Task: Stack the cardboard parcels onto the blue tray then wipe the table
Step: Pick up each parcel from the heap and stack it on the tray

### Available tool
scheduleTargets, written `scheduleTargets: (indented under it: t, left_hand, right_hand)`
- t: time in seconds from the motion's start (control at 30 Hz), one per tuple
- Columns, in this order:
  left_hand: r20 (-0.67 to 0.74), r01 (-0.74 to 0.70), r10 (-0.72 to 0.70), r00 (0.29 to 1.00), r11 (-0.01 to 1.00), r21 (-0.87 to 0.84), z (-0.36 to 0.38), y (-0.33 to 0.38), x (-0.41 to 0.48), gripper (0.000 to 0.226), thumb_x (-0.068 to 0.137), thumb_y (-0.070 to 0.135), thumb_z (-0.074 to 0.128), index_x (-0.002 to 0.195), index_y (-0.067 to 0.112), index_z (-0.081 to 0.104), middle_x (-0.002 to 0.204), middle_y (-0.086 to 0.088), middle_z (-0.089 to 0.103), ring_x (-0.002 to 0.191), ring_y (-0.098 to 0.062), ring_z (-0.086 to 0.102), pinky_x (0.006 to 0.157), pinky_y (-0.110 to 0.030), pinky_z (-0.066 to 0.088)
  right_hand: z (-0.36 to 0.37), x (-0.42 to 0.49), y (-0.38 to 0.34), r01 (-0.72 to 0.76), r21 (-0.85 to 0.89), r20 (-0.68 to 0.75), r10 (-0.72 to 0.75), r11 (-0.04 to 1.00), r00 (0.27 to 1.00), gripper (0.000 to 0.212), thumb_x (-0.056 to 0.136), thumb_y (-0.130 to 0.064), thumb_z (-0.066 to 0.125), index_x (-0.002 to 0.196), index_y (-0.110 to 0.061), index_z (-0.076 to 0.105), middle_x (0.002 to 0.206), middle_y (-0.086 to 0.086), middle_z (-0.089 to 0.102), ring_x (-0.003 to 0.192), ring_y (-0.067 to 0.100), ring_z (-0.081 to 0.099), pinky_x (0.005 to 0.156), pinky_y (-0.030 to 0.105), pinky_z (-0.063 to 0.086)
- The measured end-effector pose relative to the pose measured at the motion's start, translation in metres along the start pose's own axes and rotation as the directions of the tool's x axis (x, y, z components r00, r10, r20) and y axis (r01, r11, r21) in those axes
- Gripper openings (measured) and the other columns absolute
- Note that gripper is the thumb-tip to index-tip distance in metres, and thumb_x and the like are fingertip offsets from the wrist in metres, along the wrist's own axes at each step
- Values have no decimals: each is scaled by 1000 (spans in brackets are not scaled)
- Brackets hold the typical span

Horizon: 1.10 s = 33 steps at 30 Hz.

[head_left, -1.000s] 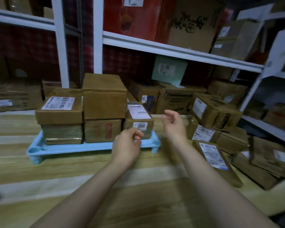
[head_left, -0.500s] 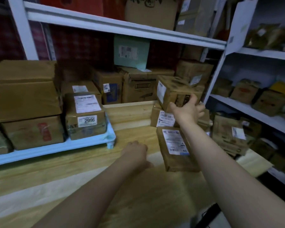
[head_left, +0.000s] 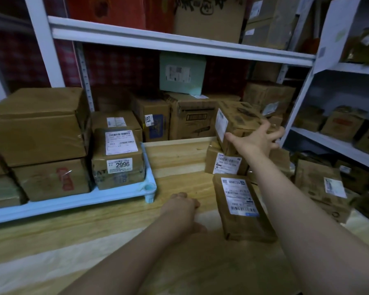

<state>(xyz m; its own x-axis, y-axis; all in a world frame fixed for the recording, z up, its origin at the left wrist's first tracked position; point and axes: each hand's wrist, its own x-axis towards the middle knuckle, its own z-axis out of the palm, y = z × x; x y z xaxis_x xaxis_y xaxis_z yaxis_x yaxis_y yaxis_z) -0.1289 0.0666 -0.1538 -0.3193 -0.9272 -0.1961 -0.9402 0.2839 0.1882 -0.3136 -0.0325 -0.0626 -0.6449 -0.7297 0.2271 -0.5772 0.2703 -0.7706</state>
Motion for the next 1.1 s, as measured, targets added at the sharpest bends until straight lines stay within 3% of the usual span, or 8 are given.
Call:
scheduleTargets:
  t: [0.2, 0.33, 0.43, 0.5, 0.67, 0.83, 1.0, 1.1]
  left_hand:
    - [-30, 3, -4, 1000, 999, -39, 5, -3, -2, 80, 78, 61, 66, 147, 36, 36, 161, -4, 20, 145, -24, 22, 114, -35, 27]
    - [-56, -24, 10, 998, 966, -257, 7, -11, -15, 75, 82, 56, 66, 147, 32, 37, 157, 0, 30, 141, -21, 33, 112, -32, 31]
    - [-183, -24, -173, 968, 658, -753, 0, -21, -23, 50, 88, 41, 66, 134, 26, 54, 132, 0, 60, 113, -19, 60, 97, -33, 50]
    - [-225, -60, -355, 907, 421, -905, -9, -26, -27, 35, 95, 33, 57, 129, 21, 58, 119, -4, 66, 103, -22, 63, 93, -35, 51]
    - [-191, -247, -506, 841, -45, -968, -34, -35, -46, 39, 103, 29, 42, 141, 27, 38, 104, 1, 60, 86, -17, 58, 81, -36, 50]
    - [-204, -305, -535, 820, -107, -946, -46, -47, -69, 44, 104, 36, 37, 147, 41, 29, 117, -2, 57, 86, -18, 58, 78, -36, 53]
    - [-146, -281, -564, 813, -159, -947, -43, -55, -75, 37, 103, 41, 35, 140, 41, 37, 120, -2, 54, 89, -17, 61, 87, -38, 53]
    - [-126, -270, -564, 816, -181, -946, -39, -55, -73, 33, 102, 44, 36, 135, 40, 40, 117, -5, 56, 95, -19, 61, 84, -36, 53]
  right_hand:
    - [-32, -41, 14, 258, 220, -25, -259, 941, 966, 98, 65, -50, 86, 140, -33, 25, 154, 3, -2, 142, 32, 17, 111, 41, 31]
    - [-65, -83, 32, 415, 307, 115, -467, 856, 877, 104, 66, -41, 88, 143, -35, 19, 152, -9, 0, 125, -1, 15, 107, 23, 20]
    - [-81, -108, 52, 462, 296, 235, -532, 836, 813, 111, 65, -36, 90, 146, -36, 15, 155, -15, -3, 126, -7, 8, 111, 25, 14]
    - [-84, -120, 65, 470, 292, 267, -543, 833, 796, 112, 64, -35, 91, 147, -39, 15, 155, -18, -3, 132, -6, 8, 113, 27, 14]
    - [-87, -137, 88, 446, 321, 280, -534, 835, 798, 110, 60, -37, 92, 138, -51, 15, 155, -26, 0, 144, 3, 14, 116, 27, 20]
    - [-90, -154, 93, 386, 421, 354, -541, 821, 763, 119, 65, -28, 91, 147, -50, 8, 157, -28, 0, 143, -4, 16, 98, 0, 27]
    - [-85, -162, 94, 93, 688, 405, -488, 720, 773, 120, 70, -57, 78, 154, -42, -6, 159, -16, 18, 132, -13, 39, 111, 21, 38]
    - [-76, -159, 91, -42, 729, 385, -359, 683, 850, 128, 55, -88, 66, 158, -33, 11, 161, -10, 27, 142, 6, 37, 119, 39, 32]
